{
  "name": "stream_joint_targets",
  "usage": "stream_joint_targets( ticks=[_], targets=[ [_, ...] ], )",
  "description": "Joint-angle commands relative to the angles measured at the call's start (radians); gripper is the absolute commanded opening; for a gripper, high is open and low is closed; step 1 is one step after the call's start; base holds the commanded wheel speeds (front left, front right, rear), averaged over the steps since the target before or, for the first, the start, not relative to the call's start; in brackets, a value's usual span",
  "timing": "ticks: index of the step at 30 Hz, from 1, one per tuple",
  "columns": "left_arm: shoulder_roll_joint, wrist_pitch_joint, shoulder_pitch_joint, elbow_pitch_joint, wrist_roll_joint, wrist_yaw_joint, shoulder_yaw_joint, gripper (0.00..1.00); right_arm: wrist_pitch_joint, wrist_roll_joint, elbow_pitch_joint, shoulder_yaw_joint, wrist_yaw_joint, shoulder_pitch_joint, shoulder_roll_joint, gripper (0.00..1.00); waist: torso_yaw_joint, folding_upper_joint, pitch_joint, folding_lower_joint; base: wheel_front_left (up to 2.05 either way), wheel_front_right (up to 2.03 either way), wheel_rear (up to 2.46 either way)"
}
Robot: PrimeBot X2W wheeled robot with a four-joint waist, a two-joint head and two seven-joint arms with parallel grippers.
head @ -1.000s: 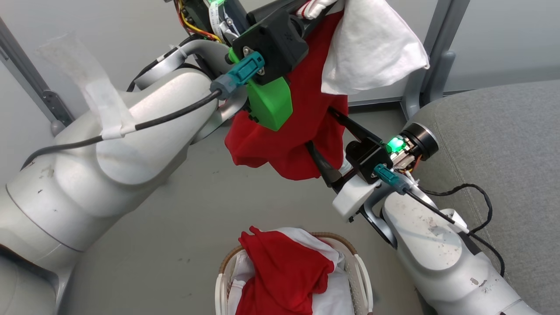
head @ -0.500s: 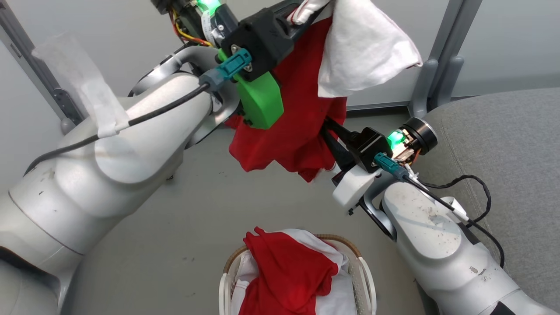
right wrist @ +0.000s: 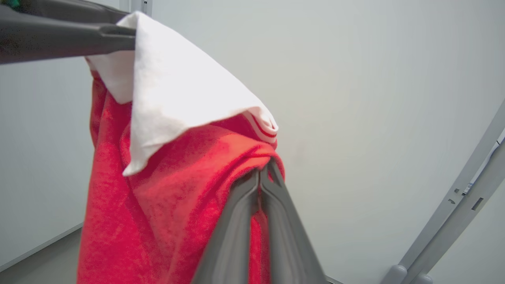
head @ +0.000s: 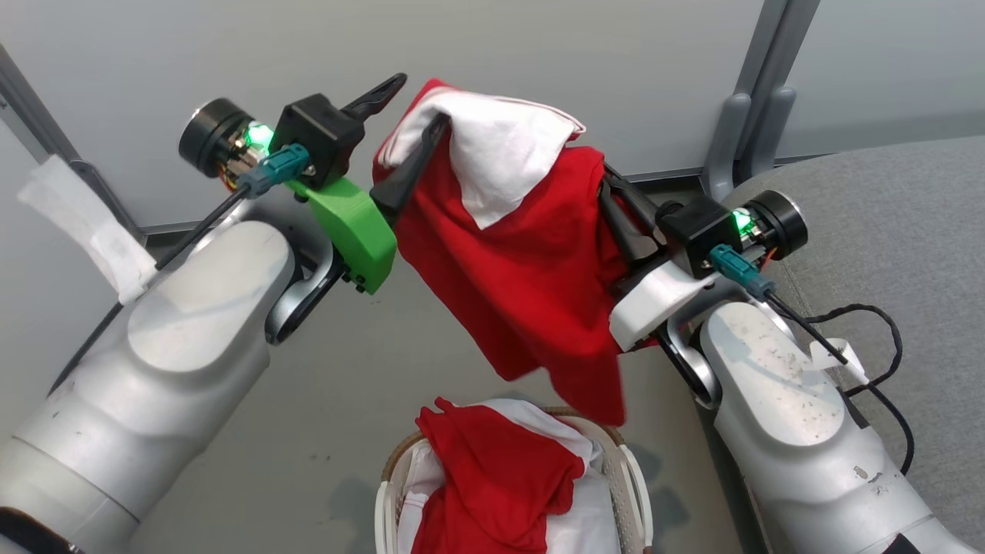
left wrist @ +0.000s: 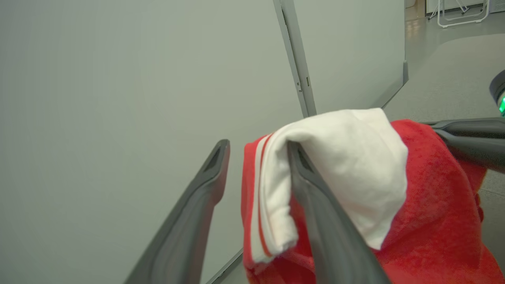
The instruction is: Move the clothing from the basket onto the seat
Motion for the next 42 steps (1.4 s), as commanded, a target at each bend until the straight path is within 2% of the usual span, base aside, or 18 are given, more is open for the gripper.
stream_joint_targets(
  ticks=[1,7,13,19,27,35,42],
  targets=[
    [0.007,-0.013,0.038,0.006,-0.023,0.008,0.010,1.00,-0.003,-0.004,-0.013,-0.018,-0.001,0.015,-0.002,0.00,-0.002,0.0000,0.002,0.0000,0.00,0.00,0.00],
    [0.011,-0.058,0.156,0.021,-0.095,0.021,0.052,1.00,-0.003,-0.026,-0.040,-0.080,-0.001,0.028,-0.002,0.00,-0.009,0.0000,0.011,0.0000,0.00,0.00,0.00],
    [0.000,-0.088,0.274,-0.020,-0.109,0.045,0.091,1.00,-0.003,-0.048,-0.055,-0.127,-0.001,0.052,-0.002,0.00,-0.018,0.0000,0.022,0.0000,0.00,0.00,0.00],
    [-0.032,-0.091,0.397,-0.099,-0.059,0.067,0.170,1.00,-0.003,-0.067,-0.065,-0.167,-0.001,0.069,-0.002,0.00,-0.033,0.0000,0.043,0.0000,0.00,0.00,0.00],
    [-0.061,-0.091,0.491,-0.114,0.018,0.045,0.233,1.00,-0.003,-0.086,-0.077,-0.206,-0.001,0.060,-0.003,0.00,-0.067,0.0000,0.073,0.0000,0.00,0.00,0.00],
    [-0.098,-0.090,0.515,-0.127,0.070,0.017,0.278,1.00,-0.003,-0.117,-0.102,-0.253,-0.001,0.026,-0.002,0.00,-0.191,0.0000,0.133,0.0000,0.00,0.00,0.00],
    [-0.118,-0.090,0.498,-0.127,0.116,0.001,0.284,1.00,-0.003,-0.157,-0.130,-0.306,-0.001,0.009,-0.002,0.00,-0.334,0.0000,0.198,0.0000,0.00,0.00,0.00]
  ],
)
